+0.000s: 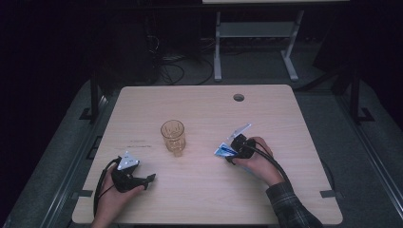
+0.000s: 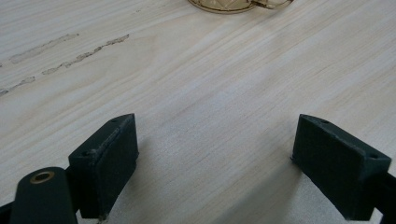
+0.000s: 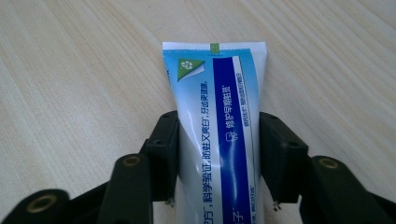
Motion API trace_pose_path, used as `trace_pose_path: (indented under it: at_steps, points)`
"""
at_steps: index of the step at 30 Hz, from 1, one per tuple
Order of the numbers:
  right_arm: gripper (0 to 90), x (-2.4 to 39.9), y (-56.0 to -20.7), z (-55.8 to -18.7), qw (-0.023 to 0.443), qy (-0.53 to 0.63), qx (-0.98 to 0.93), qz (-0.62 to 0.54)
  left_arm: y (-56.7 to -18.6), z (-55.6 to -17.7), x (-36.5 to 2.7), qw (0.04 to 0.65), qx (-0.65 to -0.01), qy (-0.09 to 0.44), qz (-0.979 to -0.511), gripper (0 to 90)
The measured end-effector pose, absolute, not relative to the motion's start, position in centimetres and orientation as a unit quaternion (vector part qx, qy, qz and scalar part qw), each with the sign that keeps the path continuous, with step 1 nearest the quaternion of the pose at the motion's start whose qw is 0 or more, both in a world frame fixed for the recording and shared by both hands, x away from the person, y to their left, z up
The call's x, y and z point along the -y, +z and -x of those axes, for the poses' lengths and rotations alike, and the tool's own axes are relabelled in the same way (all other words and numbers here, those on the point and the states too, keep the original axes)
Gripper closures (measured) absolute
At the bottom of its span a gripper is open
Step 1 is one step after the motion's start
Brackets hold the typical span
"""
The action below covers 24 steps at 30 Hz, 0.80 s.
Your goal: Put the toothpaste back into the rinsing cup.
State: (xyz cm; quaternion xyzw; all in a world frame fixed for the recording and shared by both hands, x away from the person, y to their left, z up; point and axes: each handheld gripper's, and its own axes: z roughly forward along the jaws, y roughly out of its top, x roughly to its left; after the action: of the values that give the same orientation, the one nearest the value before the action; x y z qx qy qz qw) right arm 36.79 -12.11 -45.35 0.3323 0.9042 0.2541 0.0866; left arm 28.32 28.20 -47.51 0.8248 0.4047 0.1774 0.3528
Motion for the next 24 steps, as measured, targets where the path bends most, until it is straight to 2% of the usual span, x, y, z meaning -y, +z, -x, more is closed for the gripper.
trace_pose_path:
  at_steps: [8,24]
  points:
    - [69.6,12.4,-44.9,-36.7,0.083,0.250,-0.903,-0.340,-47.5,-28.3,-28.2,0.353,-0.405,0.177,-0.825,13.2]
    - [71.6,13.5,-44.4,-36.8,0.057,0.289,-0.889,-0.352,-47.5,-28.3,-28.2,0.353,-0.405,0.177,-0.825,13.2]
